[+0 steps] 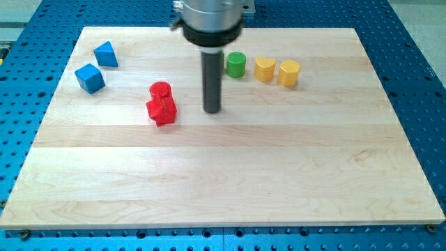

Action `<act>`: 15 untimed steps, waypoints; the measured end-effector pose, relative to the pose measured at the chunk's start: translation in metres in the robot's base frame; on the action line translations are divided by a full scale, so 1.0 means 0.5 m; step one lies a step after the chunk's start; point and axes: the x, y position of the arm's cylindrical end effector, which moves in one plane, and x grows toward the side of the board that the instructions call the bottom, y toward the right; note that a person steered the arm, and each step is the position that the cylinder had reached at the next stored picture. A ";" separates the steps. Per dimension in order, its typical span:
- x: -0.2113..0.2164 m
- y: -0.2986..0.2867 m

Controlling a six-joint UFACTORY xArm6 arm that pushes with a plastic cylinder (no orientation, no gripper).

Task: Keep red blocks vertically below cube

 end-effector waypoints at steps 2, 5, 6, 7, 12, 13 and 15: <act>0.003 -0.258; -0.049 -0.283; -0.012 -0.285; 0.015 -0.299; -0.037 -0.340; -0.045 -0.275; 0.009 -0.054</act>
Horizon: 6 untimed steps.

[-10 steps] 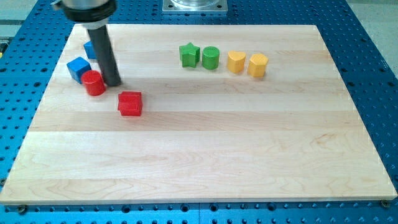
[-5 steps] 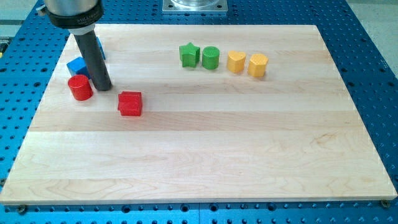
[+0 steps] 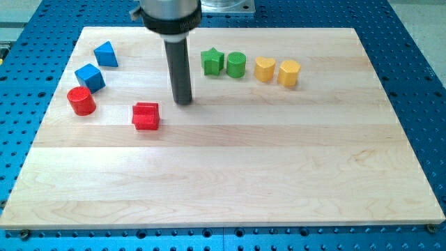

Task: Keep red blocks vertically below cube

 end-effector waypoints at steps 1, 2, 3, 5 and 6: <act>0.041 -0.076; 0.060 -0.167; 0.117 -0.115; 0.145 -0.274; 0.223 -0.259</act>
